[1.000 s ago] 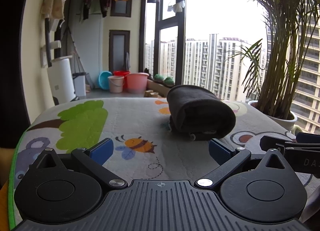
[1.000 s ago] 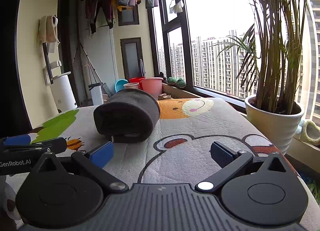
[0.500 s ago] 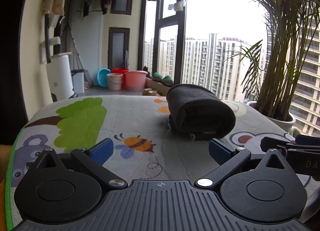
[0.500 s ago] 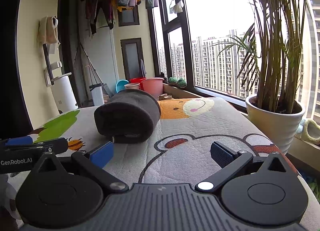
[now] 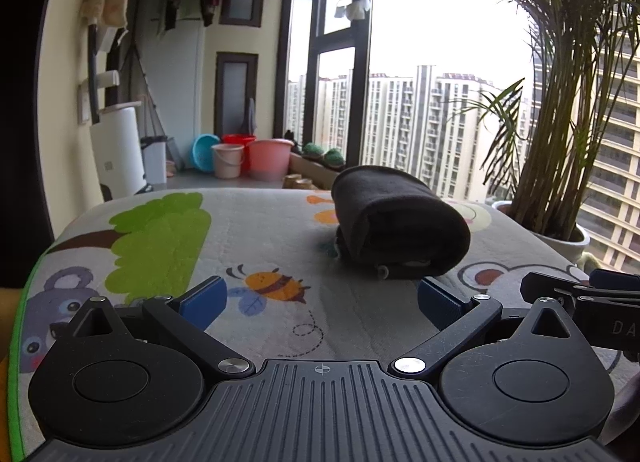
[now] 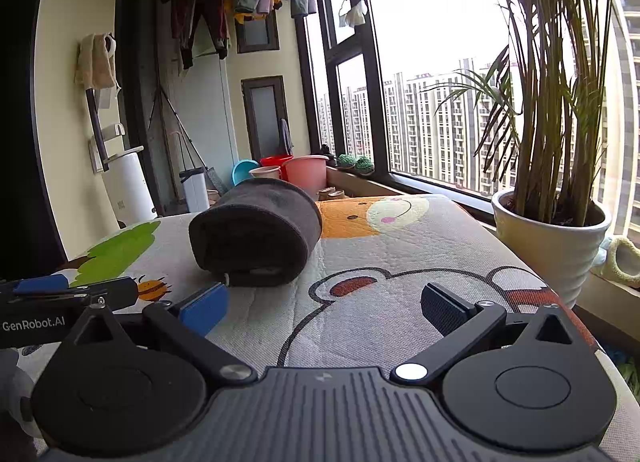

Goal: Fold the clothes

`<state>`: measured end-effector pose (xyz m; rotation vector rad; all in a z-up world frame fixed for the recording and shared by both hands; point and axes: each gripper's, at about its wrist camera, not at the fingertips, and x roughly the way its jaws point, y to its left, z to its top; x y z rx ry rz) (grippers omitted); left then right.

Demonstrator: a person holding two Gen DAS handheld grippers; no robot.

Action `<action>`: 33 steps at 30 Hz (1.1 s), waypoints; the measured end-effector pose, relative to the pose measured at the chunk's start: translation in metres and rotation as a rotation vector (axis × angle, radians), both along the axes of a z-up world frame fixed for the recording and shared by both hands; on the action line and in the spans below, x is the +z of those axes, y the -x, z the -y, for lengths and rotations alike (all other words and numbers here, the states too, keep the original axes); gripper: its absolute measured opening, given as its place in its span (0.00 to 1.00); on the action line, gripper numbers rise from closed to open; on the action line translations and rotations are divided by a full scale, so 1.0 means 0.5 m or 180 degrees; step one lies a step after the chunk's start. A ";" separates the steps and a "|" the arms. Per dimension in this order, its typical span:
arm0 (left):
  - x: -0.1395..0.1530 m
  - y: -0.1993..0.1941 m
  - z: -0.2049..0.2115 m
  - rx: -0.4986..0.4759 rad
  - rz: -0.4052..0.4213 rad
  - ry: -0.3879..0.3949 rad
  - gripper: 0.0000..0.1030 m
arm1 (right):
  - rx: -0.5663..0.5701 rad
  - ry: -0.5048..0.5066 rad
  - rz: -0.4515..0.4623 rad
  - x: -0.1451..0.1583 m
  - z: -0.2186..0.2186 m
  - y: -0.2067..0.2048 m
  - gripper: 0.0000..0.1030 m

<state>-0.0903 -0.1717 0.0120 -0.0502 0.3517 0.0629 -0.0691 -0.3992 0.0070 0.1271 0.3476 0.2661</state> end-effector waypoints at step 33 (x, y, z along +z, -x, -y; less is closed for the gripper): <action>-0.001 -0.008 0.003 0.0010 -0.0021 0.0004 1.00 | 0.0005 -0.0022 -0.0018 -0.001 0.010 -0.010 1.00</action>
